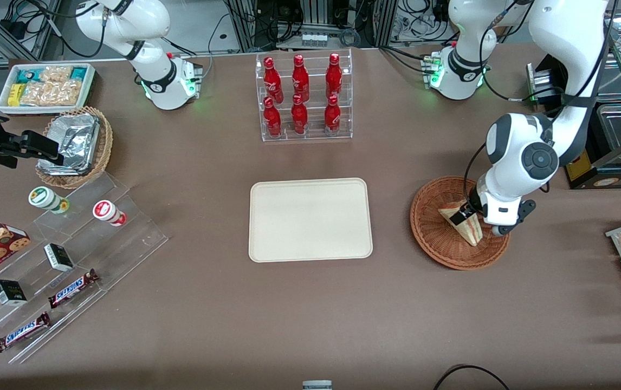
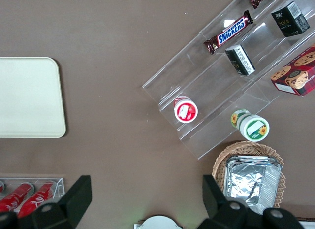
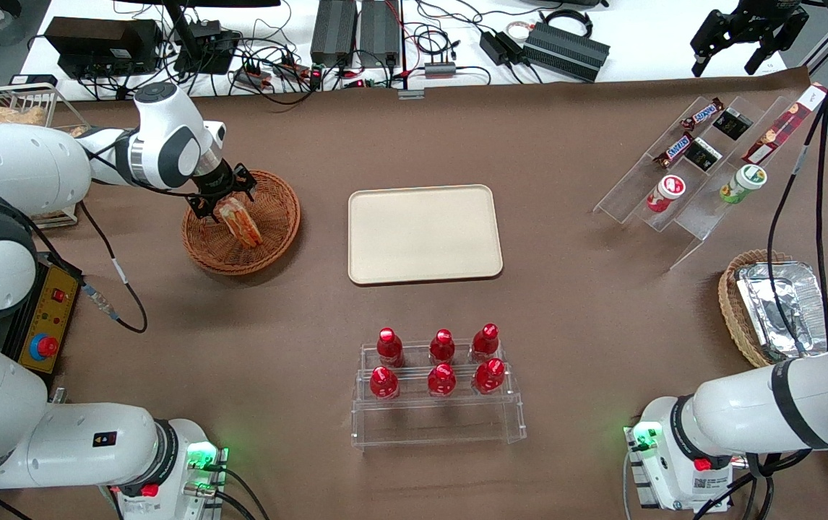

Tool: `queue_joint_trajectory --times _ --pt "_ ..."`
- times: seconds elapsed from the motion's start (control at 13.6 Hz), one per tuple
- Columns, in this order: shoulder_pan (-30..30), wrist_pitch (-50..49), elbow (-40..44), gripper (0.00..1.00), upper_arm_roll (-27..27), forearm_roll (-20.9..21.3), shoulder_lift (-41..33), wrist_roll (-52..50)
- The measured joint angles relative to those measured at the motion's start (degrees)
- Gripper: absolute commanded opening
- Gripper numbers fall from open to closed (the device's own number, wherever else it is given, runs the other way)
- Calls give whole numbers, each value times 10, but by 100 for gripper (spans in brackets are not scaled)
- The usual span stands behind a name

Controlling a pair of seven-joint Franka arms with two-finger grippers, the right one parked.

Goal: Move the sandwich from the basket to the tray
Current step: 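Lower the left gripper and close it on the sandwich, then lift the sandwich out of the basket with the left gripper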

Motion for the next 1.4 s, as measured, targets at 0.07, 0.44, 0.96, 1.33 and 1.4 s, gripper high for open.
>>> queue_joint_trajectory --times 0.07,0.44,0.96,1.33,1.4 --pt "0 0 0 64 0 0 6 -1" --pt "0 1 1 0 -1 0 19 -24" --pt "-2 -184 128 0 -4 0 -1 51" --pt "-58 -258 201 0 -8 0 6 158" --pt "-82 -257 208 0 -9 0 15 159"
